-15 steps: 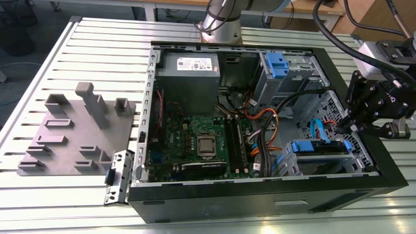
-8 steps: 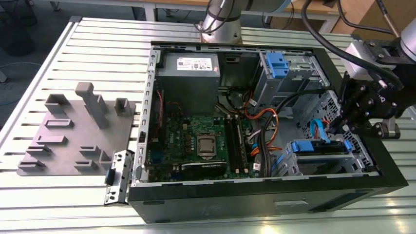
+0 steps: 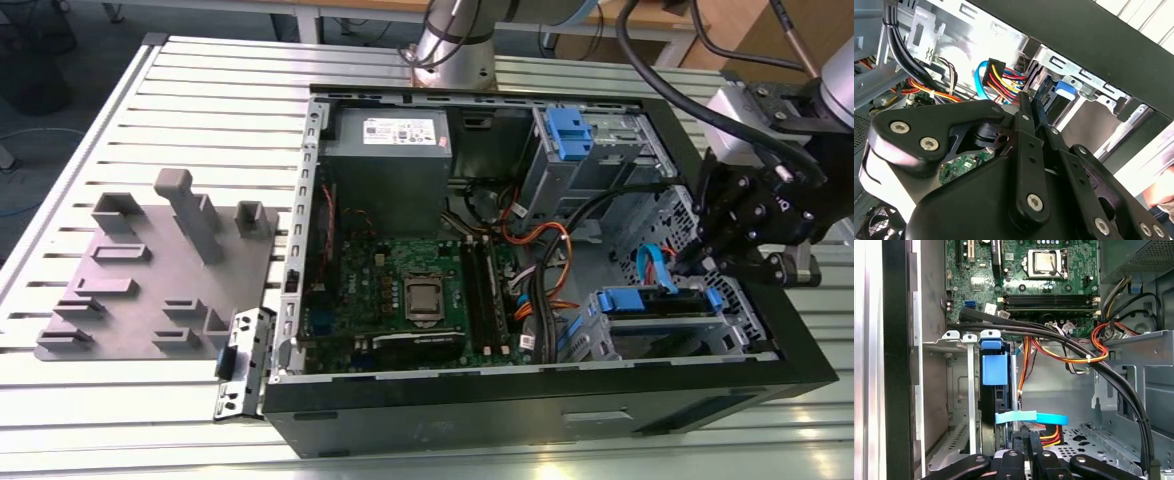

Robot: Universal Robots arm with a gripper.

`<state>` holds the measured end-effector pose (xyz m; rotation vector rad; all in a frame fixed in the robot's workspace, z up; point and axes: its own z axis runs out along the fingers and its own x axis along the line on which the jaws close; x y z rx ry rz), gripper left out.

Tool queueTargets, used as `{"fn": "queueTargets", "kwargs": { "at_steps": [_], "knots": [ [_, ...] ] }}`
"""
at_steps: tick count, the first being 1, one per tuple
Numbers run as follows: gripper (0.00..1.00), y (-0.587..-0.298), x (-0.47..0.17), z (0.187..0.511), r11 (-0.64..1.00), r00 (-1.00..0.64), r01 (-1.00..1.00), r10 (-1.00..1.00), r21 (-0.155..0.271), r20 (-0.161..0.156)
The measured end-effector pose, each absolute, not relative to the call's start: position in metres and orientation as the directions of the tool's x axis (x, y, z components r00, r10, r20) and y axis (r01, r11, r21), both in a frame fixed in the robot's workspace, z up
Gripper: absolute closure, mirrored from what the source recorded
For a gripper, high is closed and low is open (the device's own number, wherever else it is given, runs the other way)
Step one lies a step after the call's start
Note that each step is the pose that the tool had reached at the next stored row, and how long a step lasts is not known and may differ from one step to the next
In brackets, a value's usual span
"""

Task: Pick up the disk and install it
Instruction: 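Insert the second disk wire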

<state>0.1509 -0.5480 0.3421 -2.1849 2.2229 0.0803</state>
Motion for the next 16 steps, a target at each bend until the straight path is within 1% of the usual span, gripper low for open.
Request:
{"fn": "queueTargets", "kwargs": {
  "at_steps": [16],
  "knots": [
    [0.84, -0.5533, 0.152, 0.3397, 0.017, -0.018, -1.0, -0.998, 0.02, -0.053]
  ]
}}
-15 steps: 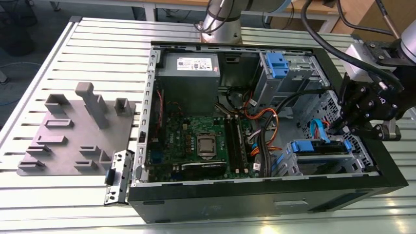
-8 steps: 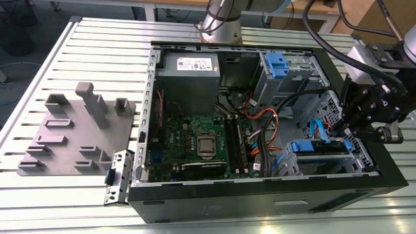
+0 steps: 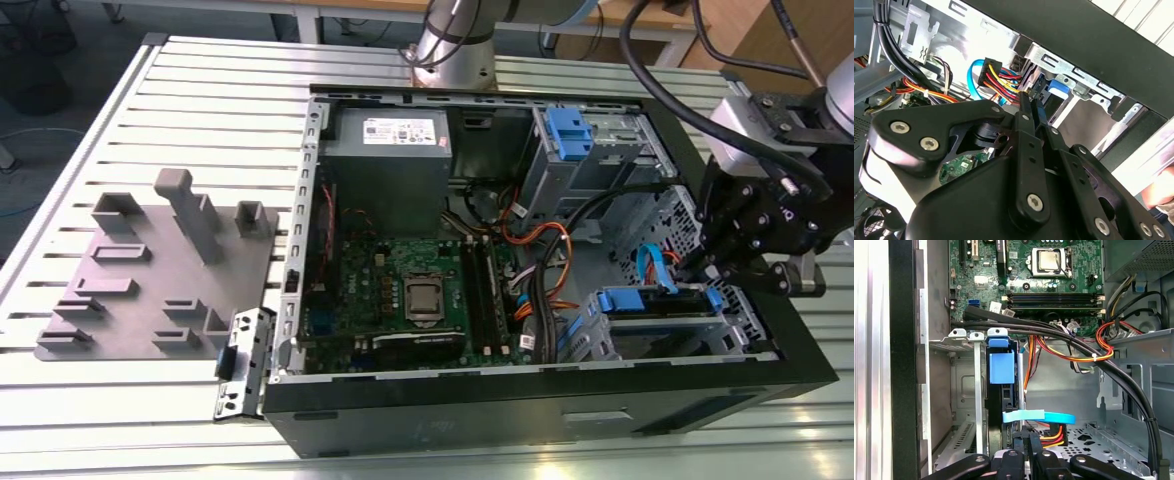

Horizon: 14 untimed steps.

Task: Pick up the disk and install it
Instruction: 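Insert the second disk wire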

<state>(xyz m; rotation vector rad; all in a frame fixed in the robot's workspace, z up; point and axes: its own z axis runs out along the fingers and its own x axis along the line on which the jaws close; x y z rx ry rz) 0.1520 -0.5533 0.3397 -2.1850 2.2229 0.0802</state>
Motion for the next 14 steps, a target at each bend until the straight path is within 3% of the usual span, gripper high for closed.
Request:
{"fn": "queueTargets", "kwargs": {
  "at_steps": [14],
  "knots": [
    [0.84, -0.565, 0.152, 0.34, 0.017, -0.018, -1.0, -0.998, 0.02, -0.053]
  ]
}}
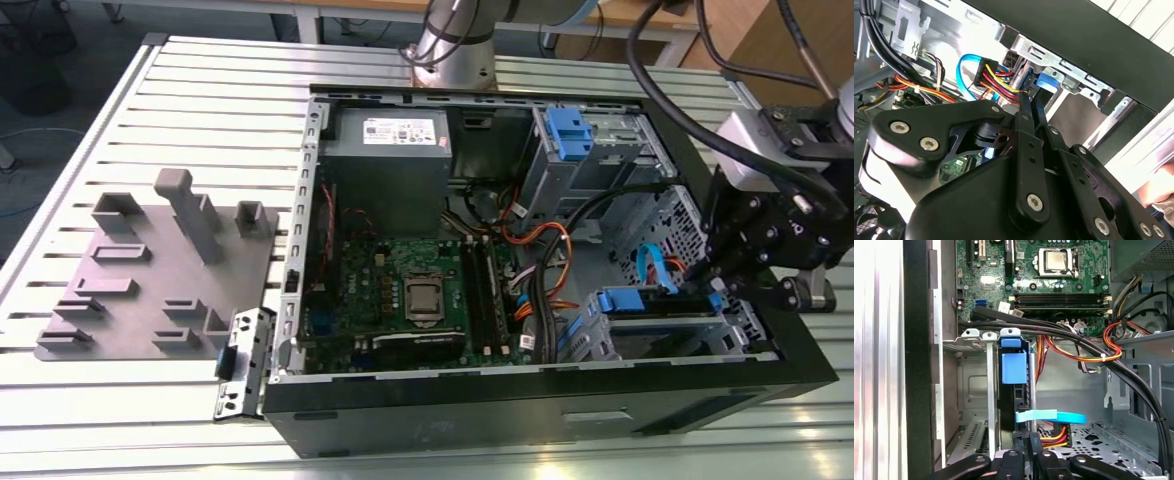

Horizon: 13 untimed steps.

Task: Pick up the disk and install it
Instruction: 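Insert the second disk wire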

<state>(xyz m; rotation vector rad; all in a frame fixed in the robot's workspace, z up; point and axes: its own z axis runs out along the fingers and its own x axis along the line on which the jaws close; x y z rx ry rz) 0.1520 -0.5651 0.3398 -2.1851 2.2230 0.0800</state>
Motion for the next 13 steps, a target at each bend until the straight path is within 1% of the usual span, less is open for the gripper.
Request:
{"fn": "queueTargets", "kwargs": {
  "at_steps": [13],
  "knots": [
    [0.84, -0.5721, 0.152, 0.3398, 0.017, -0.018, -1.0, -0.998, 0.02, -0.053]
  ]
}}
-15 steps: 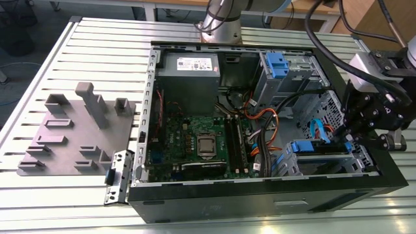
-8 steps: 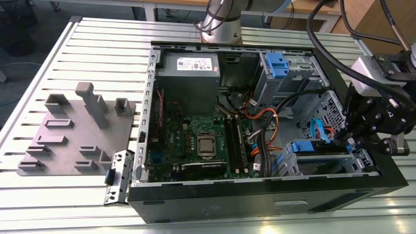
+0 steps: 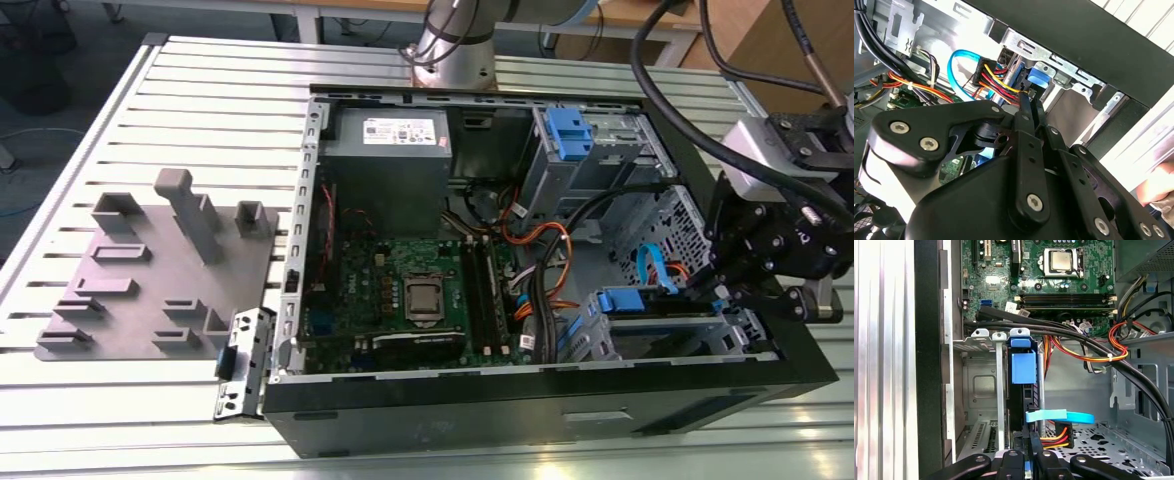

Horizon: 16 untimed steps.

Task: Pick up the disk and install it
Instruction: 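Insert the second disk wire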

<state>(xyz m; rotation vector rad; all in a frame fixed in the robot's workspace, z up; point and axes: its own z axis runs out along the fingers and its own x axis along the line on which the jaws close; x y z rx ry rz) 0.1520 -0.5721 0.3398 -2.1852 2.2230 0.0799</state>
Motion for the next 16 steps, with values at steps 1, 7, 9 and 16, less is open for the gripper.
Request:
{"fn": "queueTargets", "kwargs": {
  "at_steps": [1, 7, 9, 16],
  "knots": [
    [0.84, -0.5721, 0.152, 0.3398, 0.017, -0.018, -1.0, -0.998, 0.02, -0.053],
    [0.84, -0.5722, 0.152, 0.3394, 0.017, -0.018, -1.0, -0.998, 0.02, -0.053],
    [0.84, -0.5722, 0.152, 0.3392, 0.017, -0.018, -1.0, -0.998, 0.02, -0.053],
    [0.84, -0.5722, 0.152, 0.3384, 0.017, -0.018, -1.0, -0.998, 0.02, -0.052]
  ]
}}
